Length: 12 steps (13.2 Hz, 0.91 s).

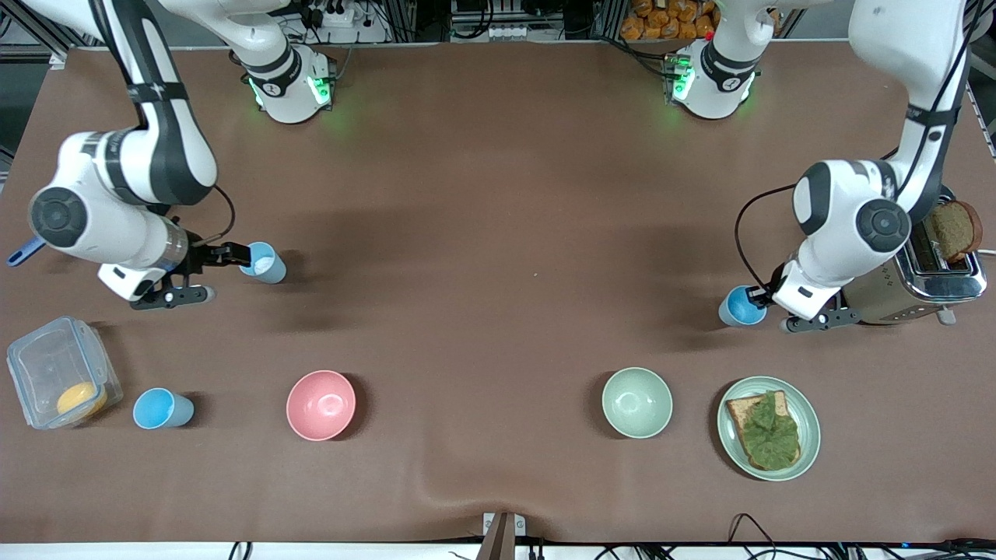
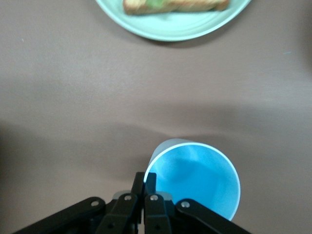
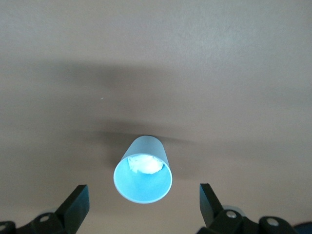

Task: Stack blue cups with both arms
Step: 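Carry the tissue cup with the right gripper while the left gripper lifts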

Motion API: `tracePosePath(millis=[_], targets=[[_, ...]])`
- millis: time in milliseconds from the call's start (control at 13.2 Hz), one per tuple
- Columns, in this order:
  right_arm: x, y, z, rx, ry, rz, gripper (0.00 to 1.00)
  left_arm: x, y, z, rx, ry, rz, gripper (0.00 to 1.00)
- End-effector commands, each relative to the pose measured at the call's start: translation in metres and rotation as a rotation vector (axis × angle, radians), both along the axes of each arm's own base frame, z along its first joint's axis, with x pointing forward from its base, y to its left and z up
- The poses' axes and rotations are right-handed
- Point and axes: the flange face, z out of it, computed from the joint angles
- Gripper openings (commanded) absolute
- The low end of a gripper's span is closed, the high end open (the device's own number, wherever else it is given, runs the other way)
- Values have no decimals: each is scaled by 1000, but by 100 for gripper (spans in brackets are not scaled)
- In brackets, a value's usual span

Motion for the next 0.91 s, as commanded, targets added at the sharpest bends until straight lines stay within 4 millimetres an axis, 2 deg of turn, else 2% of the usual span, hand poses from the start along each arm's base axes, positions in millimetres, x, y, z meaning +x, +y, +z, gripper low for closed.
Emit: tracePosePath(millis=[0,76,228,380,532,608,759,835], targets=[[-16,-23,-12,5,-30,19,100,-12,-18,98,-17,-11,-29,0],[-16,-37,-18,11,-31,37,100,-14,-32,124,-19,-6,-48,0],[-15,-40,-23,11,-32,37,100,-24,-52,169,-10,71,-66,0],[-14,-40,-42,8,-33,37,100,-16,-59,206,-14,65,-39,0],[-27,-41,-66,6,-58,32,100,-15,-73,218,-17,50,-60,0],[-33,-41,-74,6,-55,30,100,-13,-74,220,-22,44,-70,0],[-38,-43,-79,8,-41,22,100,3,-84,219,-73,44,-50,0],[-39,-43,-79,7,-43,22,100,0,-82,212,-64,71,-48,0]])
